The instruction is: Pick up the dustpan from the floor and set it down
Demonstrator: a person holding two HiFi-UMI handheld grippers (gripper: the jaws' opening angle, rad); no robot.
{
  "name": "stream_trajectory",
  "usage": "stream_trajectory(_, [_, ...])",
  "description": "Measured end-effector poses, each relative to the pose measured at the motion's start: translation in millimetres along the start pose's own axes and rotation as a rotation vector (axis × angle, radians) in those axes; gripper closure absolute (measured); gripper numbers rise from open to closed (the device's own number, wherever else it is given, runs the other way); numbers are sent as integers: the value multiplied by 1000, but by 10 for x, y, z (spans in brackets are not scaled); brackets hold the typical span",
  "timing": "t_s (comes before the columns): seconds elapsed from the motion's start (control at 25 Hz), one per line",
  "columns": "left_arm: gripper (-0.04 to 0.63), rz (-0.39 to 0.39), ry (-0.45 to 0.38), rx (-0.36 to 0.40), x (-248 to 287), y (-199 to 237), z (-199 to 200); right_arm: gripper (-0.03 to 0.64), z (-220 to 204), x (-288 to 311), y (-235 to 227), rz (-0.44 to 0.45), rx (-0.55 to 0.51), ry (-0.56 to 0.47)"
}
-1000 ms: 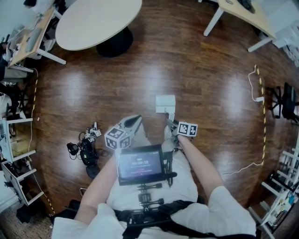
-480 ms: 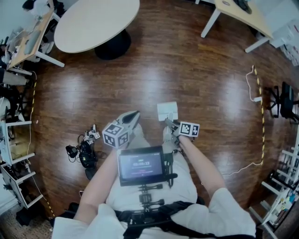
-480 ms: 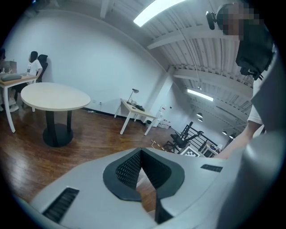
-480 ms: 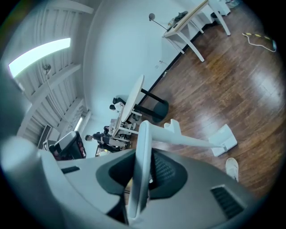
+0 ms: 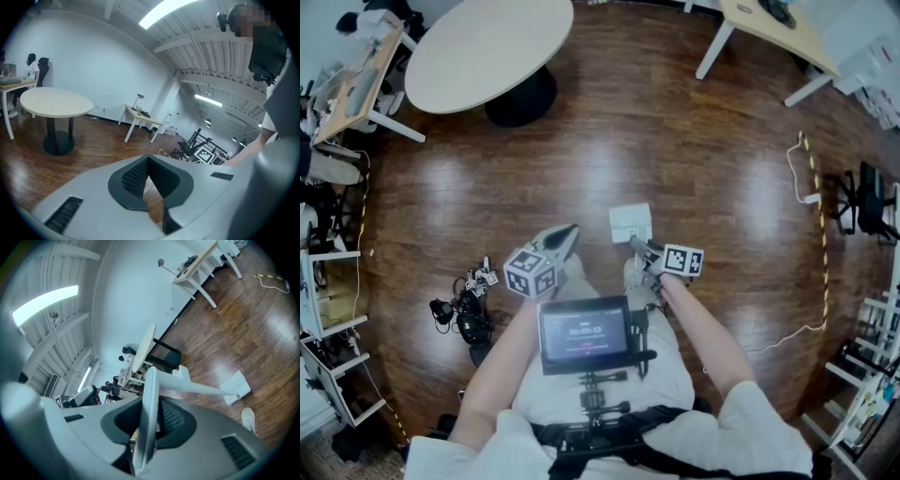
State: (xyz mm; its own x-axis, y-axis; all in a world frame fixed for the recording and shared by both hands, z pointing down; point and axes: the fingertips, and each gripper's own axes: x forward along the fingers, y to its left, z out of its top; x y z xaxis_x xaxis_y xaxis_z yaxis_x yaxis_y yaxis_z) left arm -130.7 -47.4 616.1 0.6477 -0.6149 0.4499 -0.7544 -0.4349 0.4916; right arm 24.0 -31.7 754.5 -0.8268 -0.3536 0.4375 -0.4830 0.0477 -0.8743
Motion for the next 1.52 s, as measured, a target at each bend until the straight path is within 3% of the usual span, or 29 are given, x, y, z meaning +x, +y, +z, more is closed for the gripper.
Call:
stream_trajectory(0.4, [601,-19,-34,29,21,-51,235,531,319,-194,604,65,-67,-49])
stream_trajectory(0.56, [601,-24,-51,50,15,-44,345,531,382,-231,848,109,-26,-66])
stream_trajectory(0.88, [601,-52,-92,88,14,-113,680,531,674,-396,1361,163,-84,-84])
stream_trajectory(1.0, [600,-68,-105,99,37,-133,830,532,750,-454,1507,177,-45,-93])
stream_trajectory(1.16, [601,-89,-116,116,55,-157,1002,532,915,-529,1674,174,-146,-102])
stream_trajectory(1.24, [600,-100,-120,128,65,-205,1058,532,924,-589,1732,171,-113,-101])
stream_trajectory(1.32, [601,-109,-122,136,76,-248,1102,532,889,-644,1800,175,-1,-101])
stream_trajectory(1.52, [601,-133,-139,138,84,-256,1298,532,1027,-723,1928,140,-2,-110])
